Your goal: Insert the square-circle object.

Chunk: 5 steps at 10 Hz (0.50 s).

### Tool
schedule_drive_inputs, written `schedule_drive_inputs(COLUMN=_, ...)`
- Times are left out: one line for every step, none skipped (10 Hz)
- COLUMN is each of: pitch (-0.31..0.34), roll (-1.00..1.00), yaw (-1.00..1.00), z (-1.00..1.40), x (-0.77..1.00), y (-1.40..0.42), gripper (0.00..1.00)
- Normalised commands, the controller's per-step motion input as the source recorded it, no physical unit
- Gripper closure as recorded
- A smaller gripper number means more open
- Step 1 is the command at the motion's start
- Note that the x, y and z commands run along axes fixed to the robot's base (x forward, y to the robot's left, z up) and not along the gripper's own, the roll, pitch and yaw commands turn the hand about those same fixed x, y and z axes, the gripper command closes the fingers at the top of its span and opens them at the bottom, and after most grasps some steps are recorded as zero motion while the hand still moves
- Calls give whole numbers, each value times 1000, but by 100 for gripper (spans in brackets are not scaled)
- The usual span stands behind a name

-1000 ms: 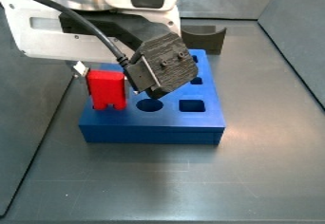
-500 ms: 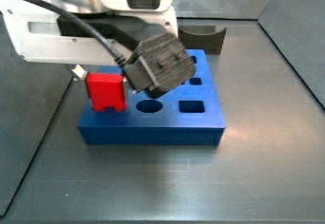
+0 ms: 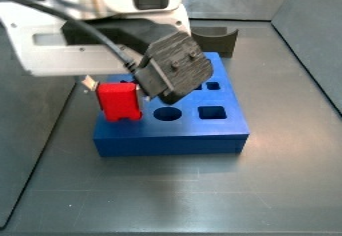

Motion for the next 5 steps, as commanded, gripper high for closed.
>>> schedule_drive_inputs(pitch=0, roll=500, yaw=120, z=-289, x=0, y=-280, gripper=100)
schedule_drive_inputs(pitch=0, roll=500, yaw=131, z=-220, x=0, y=-237, gripper=100)
schedule_drive_inputs(pitch=0, roll=144, yaw=80, z=-271, x=34, y=-140, gripper=100)
schedule_drive_inputs(pitch=-36, roll=0, yaw=0, z=-14, x=0, y=0, gripper=100)
schedule_drive_inputs(pitch=0, roll=0, yaw=0, z=0, x=0, y=0, gripper=100)
